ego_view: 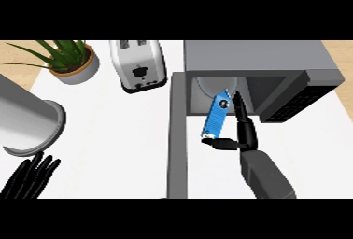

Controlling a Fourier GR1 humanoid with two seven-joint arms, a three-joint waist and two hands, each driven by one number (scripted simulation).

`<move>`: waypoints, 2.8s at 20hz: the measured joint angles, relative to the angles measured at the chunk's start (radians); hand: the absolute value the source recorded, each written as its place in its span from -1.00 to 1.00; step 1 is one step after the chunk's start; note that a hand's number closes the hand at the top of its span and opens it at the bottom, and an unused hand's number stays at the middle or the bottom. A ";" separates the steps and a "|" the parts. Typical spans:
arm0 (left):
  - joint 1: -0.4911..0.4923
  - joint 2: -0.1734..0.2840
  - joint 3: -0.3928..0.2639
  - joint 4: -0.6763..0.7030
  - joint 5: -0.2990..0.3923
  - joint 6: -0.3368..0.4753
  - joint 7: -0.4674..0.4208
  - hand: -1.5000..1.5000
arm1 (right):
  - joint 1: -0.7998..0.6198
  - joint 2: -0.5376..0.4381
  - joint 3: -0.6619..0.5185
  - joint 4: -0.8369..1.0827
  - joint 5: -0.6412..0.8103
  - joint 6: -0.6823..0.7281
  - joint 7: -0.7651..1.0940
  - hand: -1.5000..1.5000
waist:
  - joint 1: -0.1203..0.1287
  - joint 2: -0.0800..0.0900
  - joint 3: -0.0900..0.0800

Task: Pick up the milk, place it into the microwave and close the microwave

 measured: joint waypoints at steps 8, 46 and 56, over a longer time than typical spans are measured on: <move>-0.063 -0.008 -0.112 0.004 -0.122 0.015 0.009 1.00 | 0.287 -0.008 0.098 -0.328 -0.030 0.060 0.037 -1.00 | -0.021 -0.002 -0.002; -0.931 -0.015 -1.125 0.835 -0.182 0.895 0.087 -1.00 | 0.873 -0.315 0.034 -1.440 -0.282 0.321 0.426 -1.00 | -0.070 0.019 -0.002; -1.086 -0.017 -1.177 0.885 0.083 1.027 -0.004 1.00 | 0.796 -0.375 0.065 -1.560 -0.343 0.392 0.518 -1.00 | -0.172 0.044 -0.005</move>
